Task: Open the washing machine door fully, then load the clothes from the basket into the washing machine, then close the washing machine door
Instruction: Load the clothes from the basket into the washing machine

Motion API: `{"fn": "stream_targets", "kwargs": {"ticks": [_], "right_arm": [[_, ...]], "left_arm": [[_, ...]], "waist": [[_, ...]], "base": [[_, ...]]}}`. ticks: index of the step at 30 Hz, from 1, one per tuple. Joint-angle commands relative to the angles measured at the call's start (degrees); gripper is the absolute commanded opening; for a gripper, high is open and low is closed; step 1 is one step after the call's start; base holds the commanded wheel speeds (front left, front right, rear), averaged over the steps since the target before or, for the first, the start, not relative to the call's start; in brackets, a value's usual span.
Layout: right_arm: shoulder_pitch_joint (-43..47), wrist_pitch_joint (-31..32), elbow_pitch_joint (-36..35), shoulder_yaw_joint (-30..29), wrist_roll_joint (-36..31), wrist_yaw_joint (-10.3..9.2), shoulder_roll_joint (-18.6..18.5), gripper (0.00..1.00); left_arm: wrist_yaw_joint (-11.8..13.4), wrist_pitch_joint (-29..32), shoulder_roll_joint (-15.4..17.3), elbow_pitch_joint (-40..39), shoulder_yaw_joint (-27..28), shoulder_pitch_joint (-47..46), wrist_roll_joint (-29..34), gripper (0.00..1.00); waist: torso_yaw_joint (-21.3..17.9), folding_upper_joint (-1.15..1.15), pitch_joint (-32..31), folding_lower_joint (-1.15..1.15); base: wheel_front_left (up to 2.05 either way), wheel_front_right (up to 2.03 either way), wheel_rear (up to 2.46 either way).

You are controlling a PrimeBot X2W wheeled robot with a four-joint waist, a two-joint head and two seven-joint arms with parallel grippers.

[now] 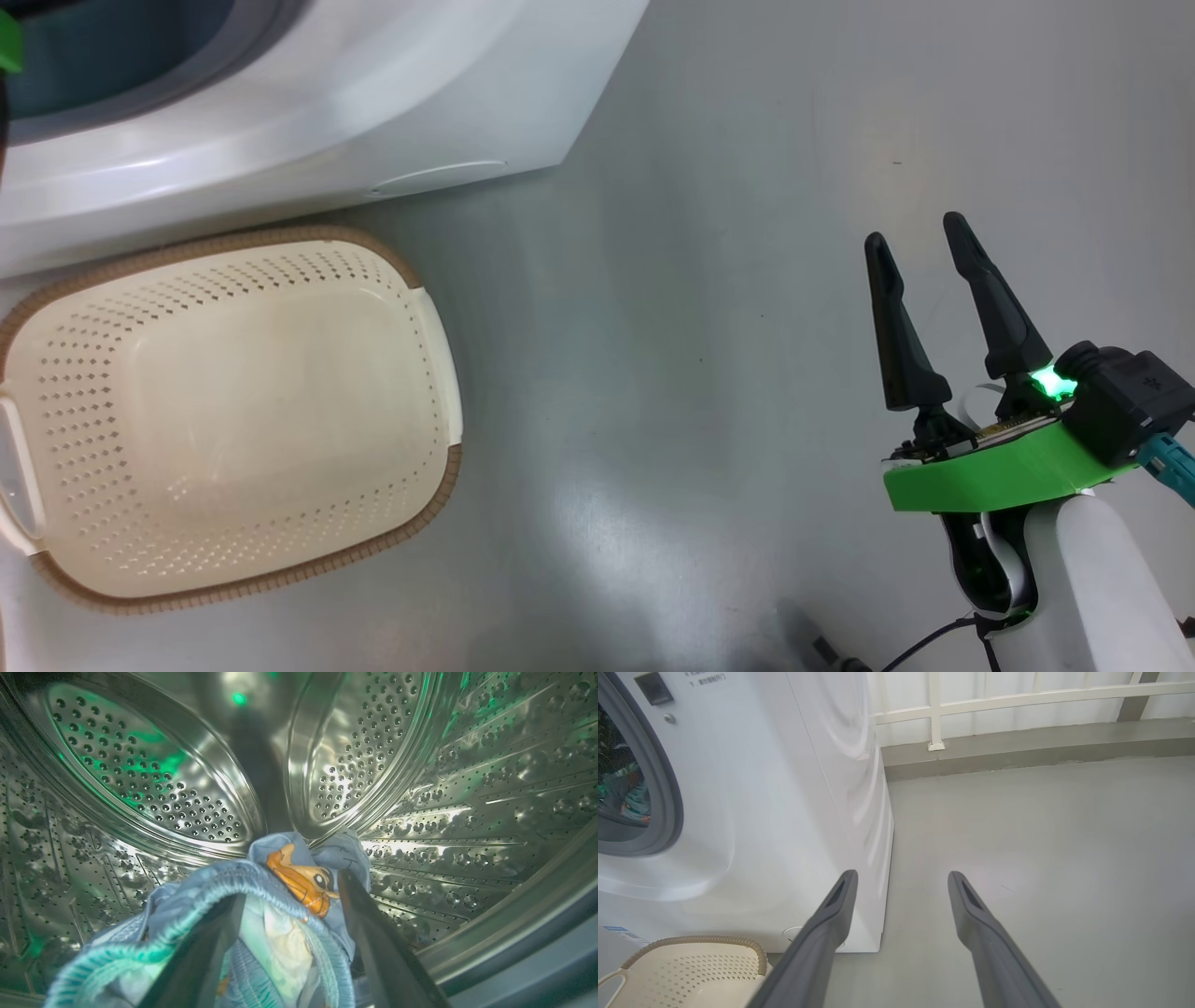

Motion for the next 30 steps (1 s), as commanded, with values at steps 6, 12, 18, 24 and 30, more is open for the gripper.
{"fn": "stream_targets", "kwargs": {"ticks": [6, 12, 18, 24, 30], "right_arm": [[1.0, -0.4, -1.3, 1.0, 0.1, 0.48, -0.4, 1.00], [1.1, -0.4, -1.5, 0.6, 0.0, 0.48, -0.8, 1.00], [1.2, -0.4, -1.4, 0.5, 0.0, 0.48, -0.9, 1.00], [1.7, -0.4, -1.4, 0.2, -0.1, 0.48, -1.1, 1.00], [1.9, -0.4, -1.4, 0.0, -0.2, 0.48, -1.1, 1.00]], "left_arm": [[-0.1, -0.3, 2.7, 1.2, -1.0, 1.1, -2.9, 1.00], [-0.1, -0.3, 2.8, 1.0, -1.5, 2.2, -3.7, 1.00], [-0.1, -0.3, 2.9, 1.7, -1.5, 3.0, -4.6, 1.00], [-0.1, -0.3, 2.6, 1.7, -2.0, 4.4, -5.3, 1.00], [-0.1, -0.3, 2.5, 0.4, -2.4, 6.3, -6.1, 1.00]], "waist": [[0.7, 0.00, -0.2, 0.00], [1.5, 0.00, -0.5, 0.00], [2.1, 0.00, -1.0, 0.00], [2.8, 0.00, -1.7, 0.00], [3.3, 0.00, -2.4, 0.00]], "base": [[0.00, 0.00, 0.00], [0.00, 0.00, 0.00], [0.00, 0.00, 0.00], [0.00, 0.00, 0.00], [0.00, 0.00, 0.00]]}}
